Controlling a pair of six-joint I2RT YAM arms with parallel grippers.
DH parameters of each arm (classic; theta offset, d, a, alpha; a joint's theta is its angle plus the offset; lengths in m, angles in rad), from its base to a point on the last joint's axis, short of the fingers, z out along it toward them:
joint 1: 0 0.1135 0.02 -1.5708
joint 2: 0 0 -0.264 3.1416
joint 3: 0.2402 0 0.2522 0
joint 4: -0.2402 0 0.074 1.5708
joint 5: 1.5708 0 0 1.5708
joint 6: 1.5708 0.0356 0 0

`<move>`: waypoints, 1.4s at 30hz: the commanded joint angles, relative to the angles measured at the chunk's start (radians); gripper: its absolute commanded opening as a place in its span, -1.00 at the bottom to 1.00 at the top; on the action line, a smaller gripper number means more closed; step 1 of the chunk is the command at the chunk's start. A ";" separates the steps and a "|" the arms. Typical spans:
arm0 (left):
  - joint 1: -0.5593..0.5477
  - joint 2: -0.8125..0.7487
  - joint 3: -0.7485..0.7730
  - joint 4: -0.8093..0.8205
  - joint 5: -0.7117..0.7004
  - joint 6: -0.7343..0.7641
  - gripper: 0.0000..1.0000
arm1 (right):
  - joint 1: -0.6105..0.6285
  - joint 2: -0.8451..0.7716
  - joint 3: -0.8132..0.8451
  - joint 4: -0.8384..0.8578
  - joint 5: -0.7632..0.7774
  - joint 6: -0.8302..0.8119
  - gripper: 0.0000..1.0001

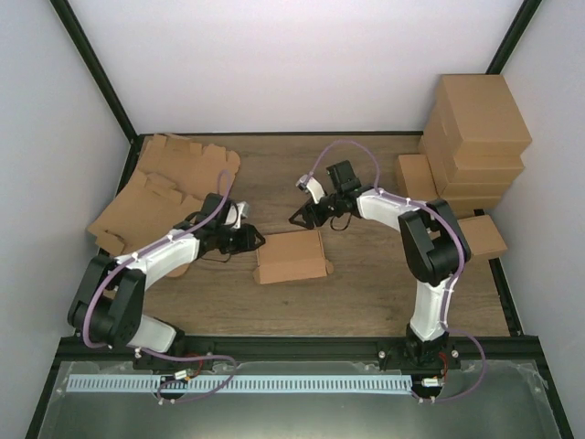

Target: Fold the paper box

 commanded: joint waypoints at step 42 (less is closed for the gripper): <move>-0.019 -0.179 -0.069 -0.121 0.113 0.006 -0.24 | 0.013 -0.064 -0.241 0.013 -0.134 0.084 -0.07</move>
